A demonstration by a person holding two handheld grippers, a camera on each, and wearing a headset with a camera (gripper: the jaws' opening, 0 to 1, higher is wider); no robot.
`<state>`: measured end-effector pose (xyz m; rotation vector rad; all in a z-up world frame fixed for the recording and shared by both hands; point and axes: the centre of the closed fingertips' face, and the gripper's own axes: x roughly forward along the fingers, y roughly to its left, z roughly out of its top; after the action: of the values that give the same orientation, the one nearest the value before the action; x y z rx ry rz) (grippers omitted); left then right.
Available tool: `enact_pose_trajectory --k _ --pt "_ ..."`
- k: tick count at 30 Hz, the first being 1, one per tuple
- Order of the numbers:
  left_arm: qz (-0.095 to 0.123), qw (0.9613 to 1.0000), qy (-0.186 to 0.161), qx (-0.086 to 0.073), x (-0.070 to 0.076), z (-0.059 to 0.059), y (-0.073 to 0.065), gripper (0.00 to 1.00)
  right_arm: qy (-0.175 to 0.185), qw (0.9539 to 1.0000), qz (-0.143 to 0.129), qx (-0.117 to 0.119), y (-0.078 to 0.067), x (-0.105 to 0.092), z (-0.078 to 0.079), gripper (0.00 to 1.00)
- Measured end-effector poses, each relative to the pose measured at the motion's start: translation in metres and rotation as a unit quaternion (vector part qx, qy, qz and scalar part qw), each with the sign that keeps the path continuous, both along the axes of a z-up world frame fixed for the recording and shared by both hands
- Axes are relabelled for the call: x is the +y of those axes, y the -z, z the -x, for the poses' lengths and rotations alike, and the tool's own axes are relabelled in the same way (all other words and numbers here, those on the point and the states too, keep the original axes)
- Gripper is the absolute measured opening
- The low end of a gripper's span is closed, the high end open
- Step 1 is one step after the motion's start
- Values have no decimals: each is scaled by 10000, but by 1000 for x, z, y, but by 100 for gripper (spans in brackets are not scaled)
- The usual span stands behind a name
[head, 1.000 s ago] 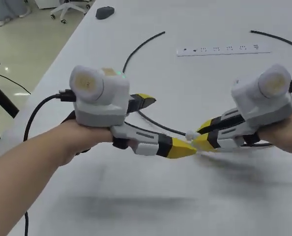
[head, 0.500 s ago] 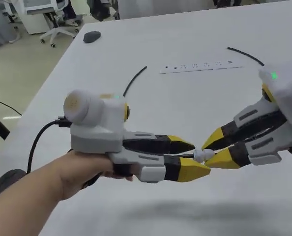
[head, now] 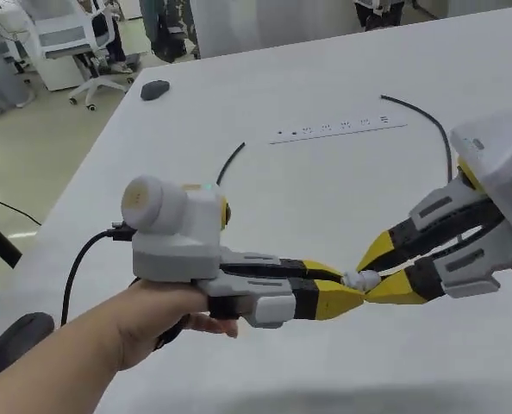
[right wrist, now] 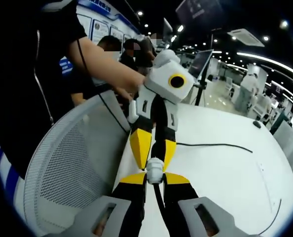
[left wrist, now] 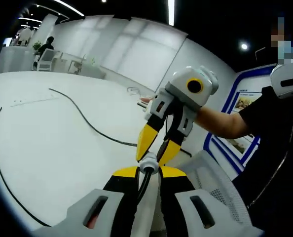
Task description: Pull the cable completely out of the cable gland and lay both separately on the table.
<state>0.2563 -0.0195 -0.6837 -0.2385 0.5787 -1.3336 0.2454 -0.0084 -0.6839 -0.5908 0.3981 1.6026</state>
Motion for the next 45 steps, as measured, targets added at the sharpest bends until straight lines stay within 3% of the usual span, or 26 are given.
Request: enact_pose_trajectory --k 3,6,13,17,20,22,23,25,26,29,30,37,38,39,40,41,43,45 --pt "40 9998 -44 -166 -1 2 -3 15 16 10000 -10 11 -2 -1 1 7" --pt "39 9980 -68 -634 -3 3 -7 15 36 10000 -16 17 -3 -2 3 7" --pt "109 9987 -122 -486 -4 4 -12 15 -1 10000 -54 -16 -9 -3 6 7" --pt "89 9981 -78 -607 -5 4 -15 15 -7 10000 -40 -48 -11 -4 6 8" --pt "60 9972 -62 -747 -6 5 -17 15 164 9998 -9 150 -13 -4 5 8" --pt "57 9966 -48 -824 -5 5 -19 14 325 9985 -76 438 -15 -4 5 9" --pt "32 9955 -36 -948 -4 5 -20 14 375 9973 -156 613 -17 -4 5 9" --pt "-43 9947 -4 -1024 -3 5 -20 15 613 9916 -325 1091 -18 -7 0 13" --pt "-183 9931 14 -1158 -2 6 -20 15 800 9817 -476 1660 -19 -10 0 13" --pt "-63 9911 62 -1328 -4 8 -27 15 871 9646 -932 2309 -25 -11 0 11" --pt "-46 9905 42 -1375 -3 6 -29 14 873 9605 -1044 2427 -26 -12 1 10" --pt "29 9906 131 -1360 -7 7 -32 14 857 9545 -1178 2602 -28 -12 4 9" --pt "26 9909 146 -1334 -9 7 -31 14 809 9557 -1146 2587 -28 -13 8 8" --pt "7 9914 124 -1300 -8 6 -29 14 795 9652 -1108 2231 -27 -13 4 8" --pt "35 9917 123 -1280 -8 6 -29 14 754 9690 -1127 2064 -27 -13 4 8" --pt "129 9941 54 -1074 -8 5 -29 14 663 9754 -1140 1769 -29 -13 6 7" --pt "146 9943 26 -1055 -8 3 -30 14 662 9806 -1119 1464 -31 -12 5 7" --pt "108 9955 11 -946 -9 2 -29 14 491 9899 -1061 798 -31 -12 5 7"
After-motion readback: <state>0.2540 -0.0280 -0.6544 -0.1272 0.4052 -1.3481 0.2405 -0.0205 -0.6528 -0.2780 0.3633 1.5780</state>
